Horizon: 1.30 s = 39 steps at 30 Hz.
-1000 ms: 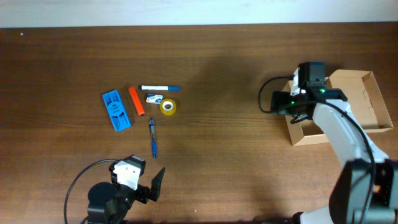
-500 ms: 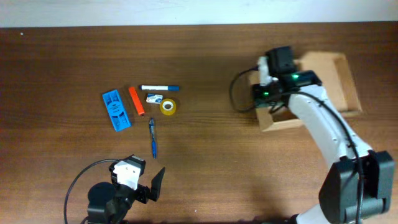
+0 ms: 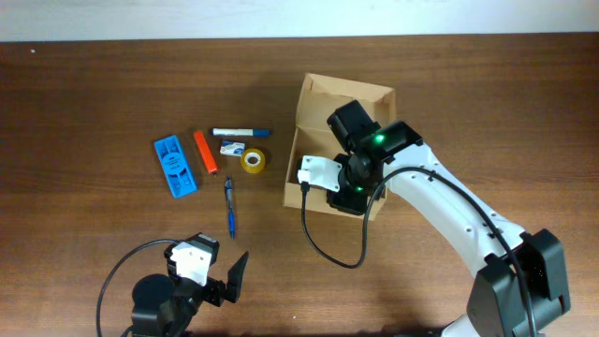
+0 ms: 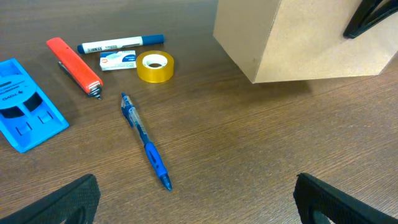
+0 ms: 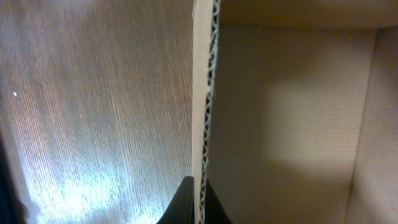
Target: Pack container
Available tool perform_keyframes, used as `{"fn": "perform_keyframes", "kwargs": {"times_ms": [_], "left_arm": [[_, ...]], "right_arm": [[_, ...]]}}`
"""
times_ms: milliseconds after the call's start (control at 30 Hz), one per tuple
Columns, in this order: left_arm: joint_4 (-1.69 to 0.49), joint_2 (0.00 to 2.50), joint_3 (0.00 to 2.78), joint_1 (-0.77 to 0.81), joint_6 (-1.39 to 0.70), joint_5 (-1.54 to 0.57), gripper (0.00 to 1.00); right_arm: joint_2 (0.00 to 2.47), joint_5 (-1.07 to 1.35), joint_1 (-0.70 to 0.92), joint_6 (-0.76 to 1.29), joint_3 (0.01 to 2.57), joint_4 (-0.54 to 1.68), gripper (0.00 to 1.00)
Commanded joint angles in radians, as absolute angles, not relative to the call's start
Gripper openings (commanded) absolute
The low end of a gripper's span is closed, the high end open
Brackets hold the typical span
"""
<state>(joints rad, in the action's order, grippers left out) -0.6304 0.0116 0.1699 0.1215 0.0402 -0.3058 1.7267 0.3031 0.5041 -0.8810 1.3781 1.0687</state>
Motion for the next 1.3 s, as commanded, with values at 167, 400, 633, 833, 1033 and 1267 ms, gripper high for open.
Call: {"fn": "perform_keyframes", "kwargs": {"times_ms": [167,400,633,833,1033,1267], "left_arm": [[-0.628,0.006,0.169,0.122,0.034,-0.306,0.99],[-0.628,0.006,0.169,0.122,0.034,-0.306,0.99],[-0.628,0.006,0.169,0.122,0.034,-0.306,0.99],[-0.628,0.006,0.169,0.122,0.034,-0.306,0.99],[-0.628,0.006,0.169,0.122,0.034,-0.306,0.99],[-0.628,0.006,0.169,0.122,0.034,-0.306,0.99]], "right_arm": [[1.717,0.333,0.510,-1.097,1.394,1.074,0.04],[1.780,0.329,0.510,-1.095,1.393,1.058,0.04],[1.780,0.329,0.510,-1.068,1.393,1.032,0.99],[1.736,0.343,0.518,-0.878,1.394,1.044,0.99],[1.517,0.367,0.545,-0.509,1.394,1.045,0.99],[1.256,0.366,0.543,-0.297,1.394,1.192,0.99]]}}
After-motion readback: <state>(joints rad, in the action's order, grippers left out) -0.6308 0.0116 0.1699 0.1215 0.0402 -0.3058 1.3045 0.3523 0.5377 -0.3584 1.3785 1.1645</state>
